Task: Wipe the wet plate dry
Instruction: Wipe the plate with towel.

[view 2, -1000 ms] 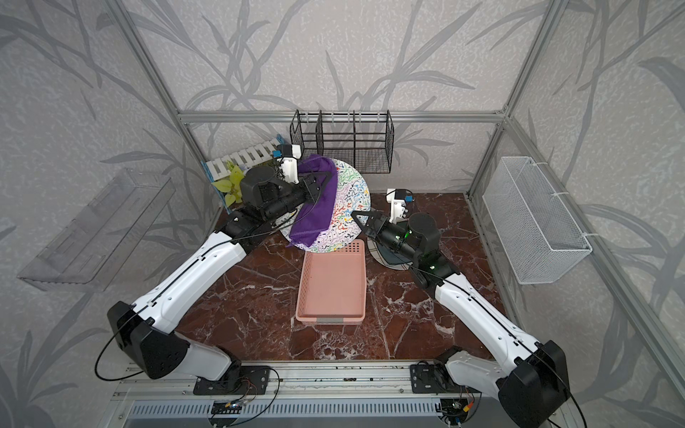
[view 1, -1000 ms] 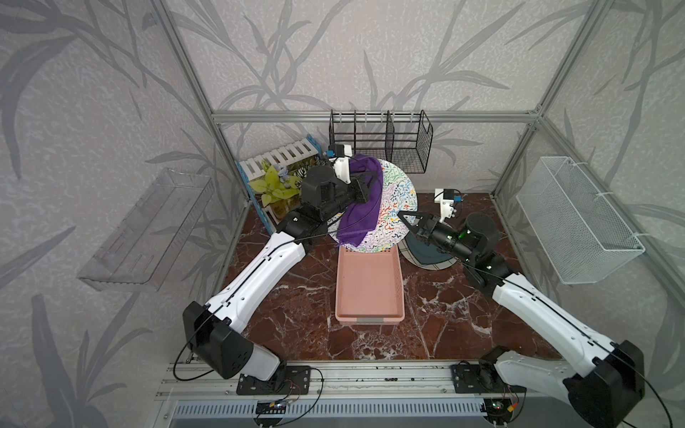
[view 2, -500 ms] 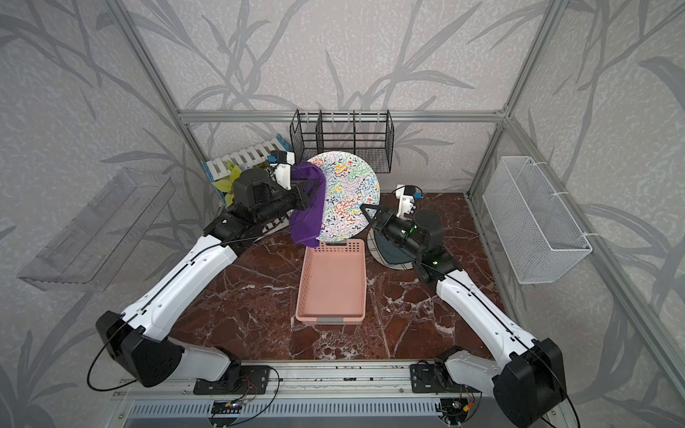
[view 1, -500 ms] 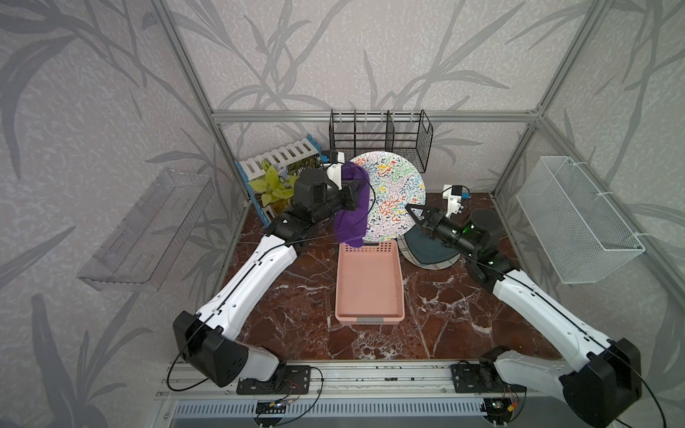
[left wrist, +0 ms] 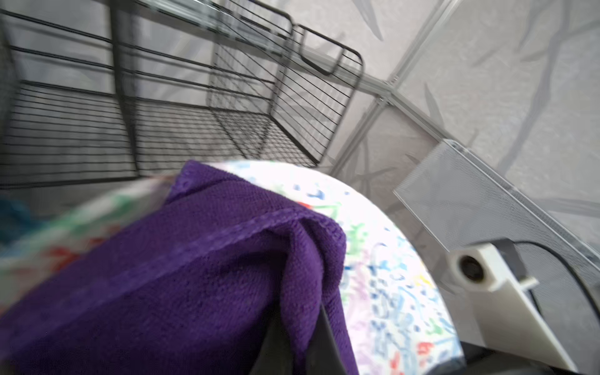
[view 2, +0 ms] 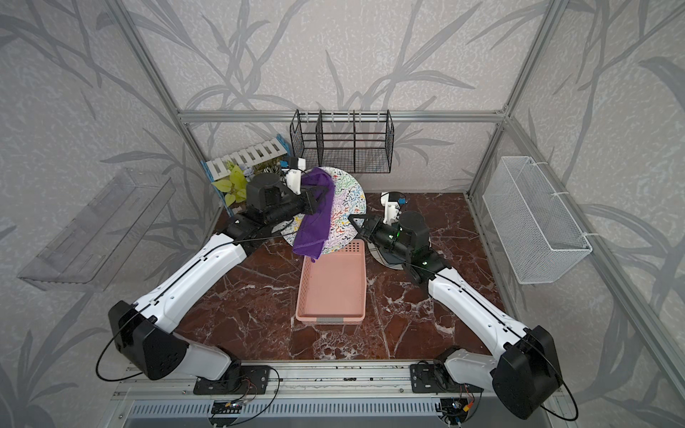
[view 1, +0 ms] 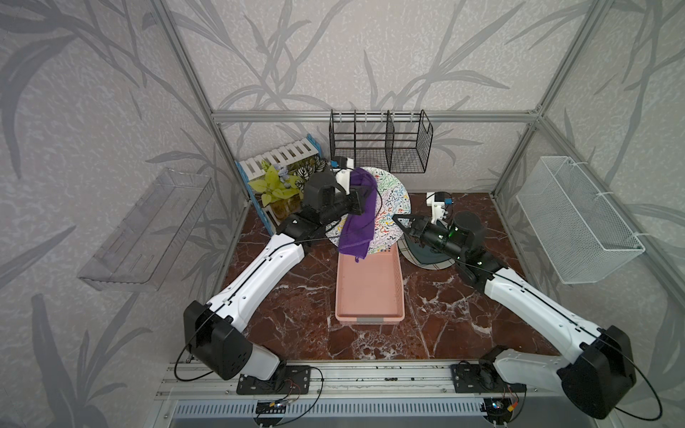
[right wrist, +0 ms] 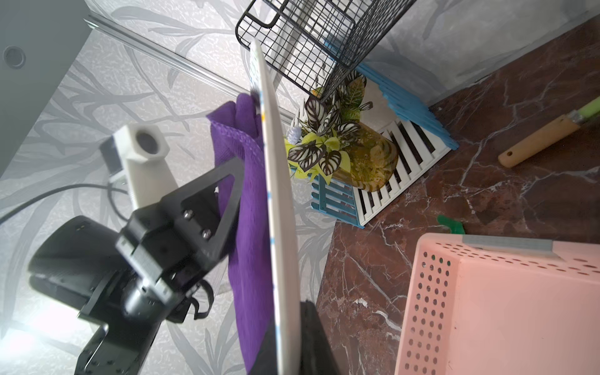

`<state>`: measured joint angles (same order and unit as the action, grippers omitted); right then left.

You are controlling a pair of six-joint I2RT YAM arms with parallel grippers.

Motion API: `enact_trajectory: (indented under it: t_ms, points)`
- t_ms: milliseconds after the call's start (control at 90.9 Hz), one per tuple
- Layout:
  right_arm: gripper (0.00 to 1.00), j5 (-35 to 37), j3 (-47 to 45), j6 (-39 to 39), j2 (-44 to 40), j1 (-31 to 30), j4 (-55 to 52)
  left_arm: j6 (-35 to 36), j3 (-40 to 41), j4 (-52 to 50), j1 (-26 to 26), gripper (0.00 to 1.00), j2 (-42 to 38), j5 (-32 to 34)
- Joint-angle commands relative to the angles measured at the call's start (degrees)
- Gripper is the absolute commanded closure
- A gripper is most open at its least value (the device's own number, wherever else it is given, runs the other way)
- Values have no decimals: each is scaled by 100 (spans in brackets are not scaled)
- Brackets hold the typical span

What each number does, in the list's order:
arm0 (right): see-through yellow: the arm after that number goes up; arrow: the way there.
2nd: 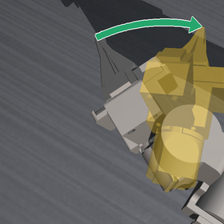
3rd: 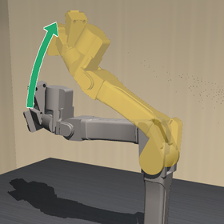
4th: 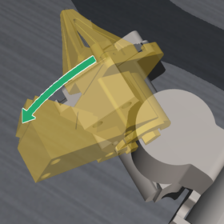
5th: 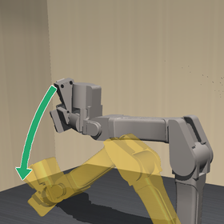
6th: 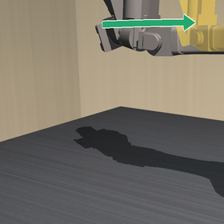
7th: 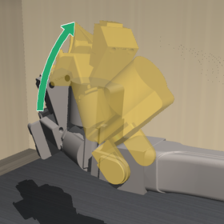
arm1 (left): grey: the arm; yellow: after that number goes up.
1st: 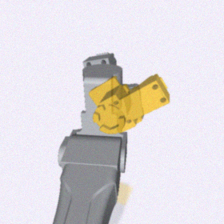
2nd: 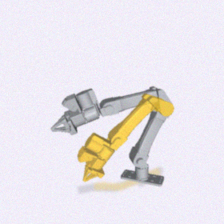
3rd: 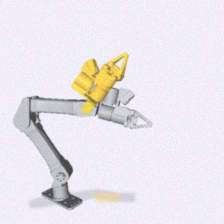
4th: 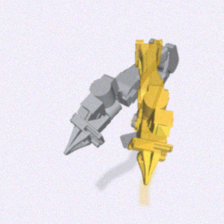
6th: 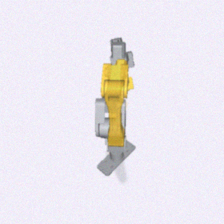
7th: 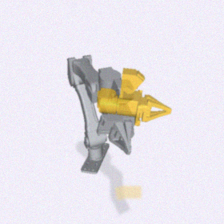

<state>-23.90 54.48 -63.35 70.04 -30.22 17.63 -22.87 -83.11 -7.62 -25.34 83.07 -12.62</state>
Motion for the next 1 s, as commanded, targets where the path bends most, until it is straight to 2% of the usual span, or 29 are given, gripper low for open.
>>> enact_trajectory:
  t_ms: [0,88,198,253,341,429,473,517,616,748,891,990]
  points:
    - [100,-371,138,216,-472,-208,985,403,159,-431,43,100,-107,268]
    - [100,-257,-105,75,-509,-239,1209,537,703,-65,-264,100,-153,-40]
    - [100,125,-124,53,-551,-187,1241,737,986,-26,-928,100,-6,292]
    - [100,192,-22,16,-548,-75,1131,594,1046,31,-1026,100,19,306]
    - [100,215,-37,-126,-559,187,1083,172,1122,217,-781,100,-136,416]
    - [100,8,-128,-237,-619,322,1296,-368,1200,377,-95,100,-289,104]
    - [100,-155,-126,-170,-642,298,1307,-332,1162,320,135,100,-308,37]
    - [100,-391,-100,-100,-649,243,1308,-101,988,117,153,100,-244,222]
    - [100,-697,-11,138,-538,-48,1225,435,464,-307,-247,100,117,335]
    - [100,-473,140,128,-338,-136,1179,789,-17,-489,-1010,100,516,602]
    - [100,-122,226,-203,-307,334,1195,-22,299,88,-879,100,251,325]
    - [100,-175,-59,-885,-398,989,1683,-1226,978,1022,-161,100,-272,-512]
